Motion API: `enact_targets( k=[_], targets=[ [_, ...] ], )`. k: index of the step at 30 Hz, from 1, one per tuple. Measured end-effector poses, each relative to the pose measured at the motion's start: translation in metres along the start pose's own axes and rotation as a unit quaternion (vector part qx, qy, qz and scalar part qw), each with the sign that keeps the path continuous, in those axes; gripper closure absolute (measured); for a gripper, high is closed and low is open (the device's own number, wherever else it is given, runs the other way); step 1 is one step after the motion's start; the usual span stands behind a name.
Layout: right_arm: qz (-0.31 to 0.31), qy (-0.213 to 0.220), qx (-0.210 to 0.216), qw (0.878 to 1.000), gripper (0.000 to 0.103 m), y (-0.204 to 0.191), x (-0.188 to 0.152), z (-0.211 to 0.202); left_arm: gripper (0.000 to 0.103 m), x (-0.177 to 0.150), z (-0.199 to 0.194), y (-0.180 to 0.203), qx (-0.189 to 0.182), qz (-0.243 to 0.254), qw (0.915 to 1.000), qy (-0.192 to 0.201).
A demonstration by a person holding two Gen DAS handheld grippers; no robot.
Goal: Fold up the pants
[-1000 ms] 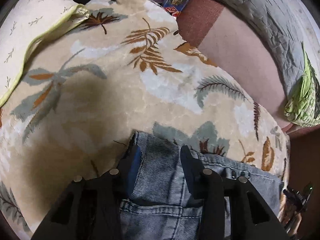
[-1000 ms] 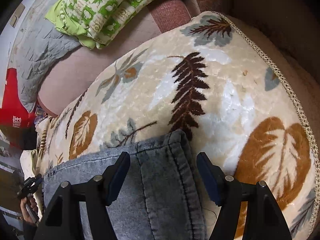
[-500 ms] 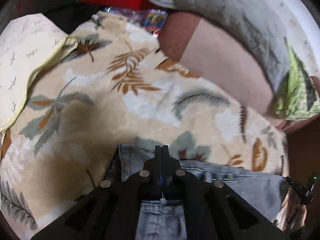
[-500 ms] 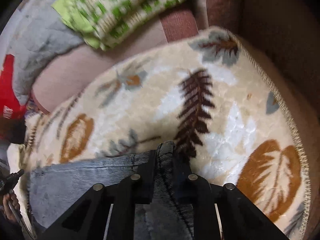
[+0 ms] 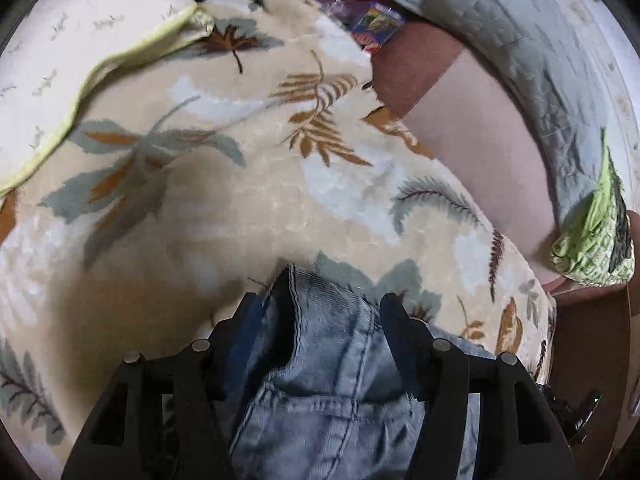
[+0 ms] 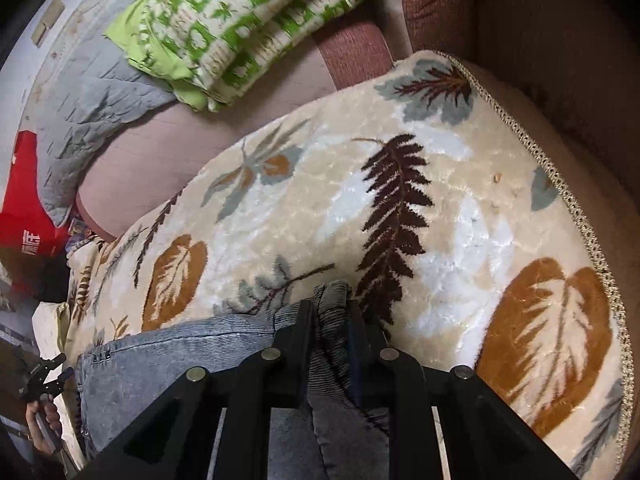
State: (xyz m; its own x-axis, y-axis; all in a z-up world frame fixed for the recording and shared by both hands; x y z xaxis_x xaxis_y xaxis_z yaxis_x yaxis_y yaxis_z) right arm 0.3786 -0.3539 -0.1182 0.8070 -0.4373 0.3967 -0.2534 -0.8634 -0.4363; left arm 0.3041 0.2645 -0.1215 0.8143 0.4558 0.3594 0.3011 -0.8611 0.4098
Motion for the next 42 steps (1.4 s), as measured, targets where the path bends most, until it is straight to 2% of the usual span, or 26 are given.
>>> enact_targets(
  k=[3,4,5,6,7,9,11,14,18,21,22,23,24,25,29,32,33,36,40,42],
  targets=[
    [0.002,-0.009,-0.002,1.000,0.084,0.004,0.000,0.010,0.041,0.001,0.013,0.008,-0.001,0.012,0.9999,-0.010],
    [0.006,-0.010,-0.001,1.000,0.084,0.007,0.001,0.013,0.047,0.002,0.017,0.012,0.004,0.023,0.9997,-0.008],
    [0.011,-0.011,-0.002,1.000,0.083,0.010,0.001,0.015,0.054,0.002,0.020,0.015,0.012,0.032,0.9993,-0.012],
    [0.019,-0.013,-0.002,1.000,0.082,0.014,0.002,0.019,0.074,0.001,0.024,0.016,0.019,0.039,0.9989,-0.019],
    [0.025,-0.016,-0.001,1.000,0.082,0.016,0.001,0.021,0.088,0.001,0.029,0.015,0.030,0.043,0.9982,-0.030],
    [0.035,-0.029,-0.002,0.999,0.072,0.022,-0.001,0.031,0.094,0.000,0.034,0.010,0.041,0.034,0.9978,-0.038],
    [0.041,-0.034,-0.002,0.999,0.065,0.025,-0.002,0.036,0.096,0.001,0.034,0.008,0.041,0.027,0.9980,-0.039],
    [0.059,-0.035,0.023,0.997,0.050,0.025,0.001,0.036,0.097,0.002,0.031,0.006,0.043,0.026,0.9978,-0.042],
    [0.056,-0.028,0.032,0.998,0.045,0.021,0.007,0.027,0.097,0.003,0.030,0.002,0.042,0.021,0.9980,-0.042],
    [0.048,-0.042,0.014,0.998,0.044,0.023,0.007,0.032,0.091,0.002,0.033,0.003,0.030,0.013,0.9986,-0.042],
    [0.040,-0.050,0.004,0.998,0.047,0.024,0.005,0.037,0.091,0.003,0.034,0.005,0.033,0.016,0.9984,-0.042],
    [0.028,-0.052,-0.006,0.998,0.072,0.023,0.004,0.040,0.091,0.003,0.033,0.007,0.043,0.027,0.9979,-0.041],
    [0.022,-0.046,-0.014,0.999,0.090,0.022,0.005,0.039,0.101,0.003,0.032,0.009,0.055,0.039,0.9969,-0.040],
    [0.025,-0.041,-0.010,0.999,0.090,0.021,0.005,0.037,0.101,0.004,0.029,0.014,0.069,0.055,0.9957,-0.029],
    [-0.003,-0.010,-0.011,1.000,0.091,0.006,0.010,0.013,0.101,0.008,0.003,0.032,0.063,0.070,0.9955,0.006],
    [-0.004,0.020,0.009,1.000,0.091,-0.004,0.014,-0.016,0.101,0.012,-0.033,0.042,0.036,0.066,0.9966,0.036],
    [-0.006,0.034,0.018,0.999,0.091,-0.009,0.015,-0.032,0.101,0.010,-0.053,0.046,0.017,0.065,0.9965,0.050],
    [-0.011,0.060,0.044,0.997,0.091,-0.018,0.015,-0.072,0.101,0.001,-0.100,0.048,-0.007,0.064,0.9945,0.083],
    [-0.014,0.108,0.093,0.990,0.091,-0.023,-0.004,-0.142,0.101,-0.032,-0.177,0.040,-0.053,0.066,0.9876,0.132],
    [-0.020,0.124,0.115,0.985,0.091,-0.022,-0.022,-0.168,0.101,-0.068,-0.216,0.027,-0.068,0.075,0.9838,0.148]
  ],
)
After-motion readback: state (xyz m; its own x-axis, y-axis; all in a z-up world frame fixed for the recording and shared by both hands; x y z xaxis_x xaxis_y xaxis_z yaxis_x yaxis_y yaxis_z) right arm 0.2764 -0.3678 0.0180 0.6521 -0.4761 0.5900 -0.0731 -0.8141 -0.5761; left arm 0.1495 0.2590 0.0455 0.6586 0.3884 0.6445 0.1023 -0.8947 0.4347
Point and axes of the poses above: each gripper's, at about its wrist camera, not at the fingertips, and z roughly the way its jaws point, y to its right, x to its top, the point moved 7 cm from there along z, roughly the way its jaws point, and after that the axes turned 8 degrees about z, right-handed, at the moved point
